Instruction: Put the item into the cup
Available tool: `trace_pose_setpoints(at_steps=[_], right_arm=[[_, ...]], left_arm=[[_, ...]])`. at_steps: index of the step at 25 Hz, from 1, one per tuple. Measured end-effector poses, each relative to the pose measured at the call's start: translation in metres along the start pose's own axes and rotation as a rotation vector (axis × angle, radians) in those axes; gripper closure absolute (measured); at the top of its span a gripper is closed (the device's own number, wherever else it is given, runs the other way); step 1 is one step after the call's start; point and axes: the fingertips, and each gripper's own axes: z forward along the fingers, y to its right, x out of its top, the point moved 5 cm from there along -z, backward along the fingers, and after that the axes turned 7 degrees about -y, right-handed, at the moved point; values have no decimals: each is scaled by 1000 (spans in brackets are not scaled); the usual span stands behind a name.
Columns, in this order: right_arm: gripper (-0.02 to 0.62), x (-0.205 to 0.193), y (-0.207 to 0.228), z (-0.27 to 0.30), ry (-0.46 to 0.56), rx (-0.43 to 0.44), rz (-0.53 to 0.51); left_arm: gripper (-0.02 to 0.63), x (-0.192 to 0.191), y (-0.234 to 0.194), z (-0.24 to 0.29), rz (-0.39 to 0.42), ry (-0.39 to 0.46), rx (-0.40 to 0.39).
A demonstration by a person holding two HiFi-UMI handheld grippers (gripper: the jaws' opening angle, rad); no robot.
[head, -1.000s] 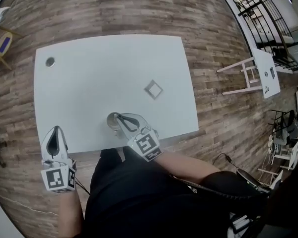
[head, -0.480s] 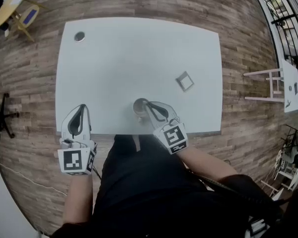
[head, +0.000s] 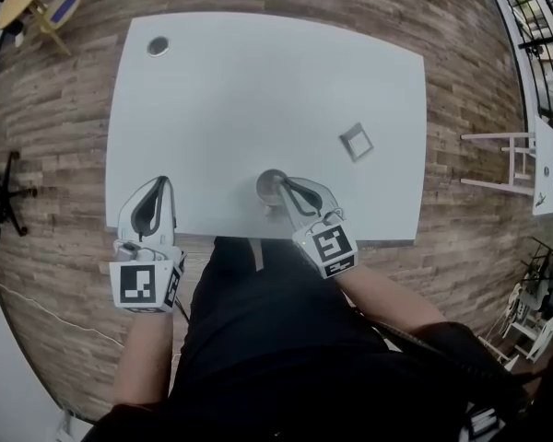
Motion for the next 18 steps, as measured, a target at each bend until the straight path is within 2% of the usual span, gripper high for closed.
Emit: trace_pose_setpoints(at_steps=[18], right_arm=[[577, -3, -1, 3, -35, 4, 8]], left_arm=[[605, -5, 3, 14, -7, -16, -47]])
